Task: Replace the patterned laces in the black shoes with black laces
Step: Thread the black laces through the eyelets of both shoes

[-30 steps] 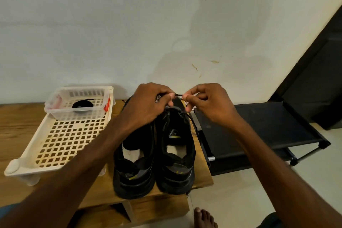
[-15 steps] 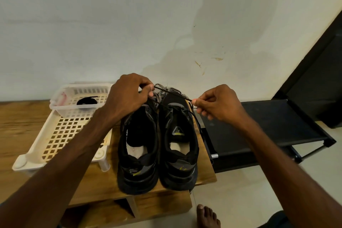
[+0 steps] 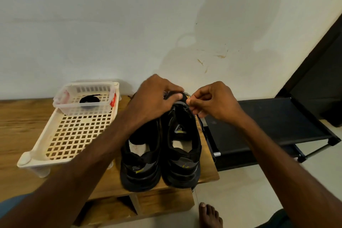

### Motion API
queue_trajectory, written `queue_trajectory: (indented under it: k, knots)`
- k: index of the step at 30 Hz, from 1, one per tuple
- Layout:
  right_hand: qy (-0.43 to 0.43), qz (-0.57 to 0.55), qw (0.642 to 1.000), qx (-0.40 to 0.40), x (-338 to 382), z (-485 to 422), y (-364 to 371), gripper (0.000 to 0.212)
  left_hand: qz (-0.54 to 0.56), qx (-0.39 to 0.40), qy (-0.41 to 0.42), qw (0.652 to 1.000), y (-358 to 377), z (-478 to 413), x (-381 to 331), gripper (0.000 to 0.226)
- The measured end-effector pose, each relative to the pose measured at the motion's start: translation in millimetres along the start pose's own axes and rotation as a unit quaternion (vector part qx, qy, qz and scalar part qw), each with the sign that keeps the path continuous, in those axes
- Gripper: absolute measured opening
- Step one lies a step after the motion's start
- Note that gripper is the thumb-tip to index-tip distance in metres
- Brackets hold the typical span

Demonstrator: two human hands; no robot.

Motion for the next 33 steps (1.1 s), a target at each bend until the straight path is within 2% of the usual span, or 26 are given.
queue_trajectory:
  k: [3,8,10,13,17,21,26,33]
  knots:
    - [-0.010,-0.006,1.000,0.001,3.0,-0.7,-0.3,0.012,-0.007,0.003,0.027,1.000,10.6,-1.0,-14.7,0.017]
    - [0.000,-0.030,1.000,0.009,-1.6,-1.2,2.2,0.011,0.008,-0.022,-0.014,1.000,8.7,3.1,-6.7,0.011]
    - [0.018,0.020,1.000,0.014,-8.4,-1.1,5.3,0.017,-0.003,-0.021,-0.044,0.999,10.6,3.8,-2.0,0.008]
    - [0.033,0.145,0.988,0.049,-15.3,-1.4,18.2,0.038,0.000,-0.006,-0.107,0.994,16.6,5.3,10.1,0.008]
    - [0.027,0.155,0.986,0.051,-10.2,-2.4,25.0,0.025,0.052,0.006,-0.167,0.985,24.9,7.4,22.2,0.012]
    - [0.036,0.177,0.981,0.068,-9.8,-2.9,32.5,0.024,0.081,0.026,-0.207,0.975,36.0,8.2,29.1,0.013]
    - [0.056,0.163,0.985,0.025,-18.3,-6.5,31.4,0.029,0.067,0.019,-0.220,0.973,42.6,11.2,28.8,0.009]
    - [0.086,0.075,0.993,0.024,-25.3,-1.9,22.8,0.025,-0.010,0.041,-0.221,0.974,56.7,13.3,19.3,0.005]
Point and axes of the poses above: each hand's wrist, its own z-axis away from the middle knuckle, its own y-axis out of the palm, x = y × z, the point moved 8 cm from there along -z, towards the middle knuckle, and after that the axes turned 8 degrees about x, right-handed, at the moved point
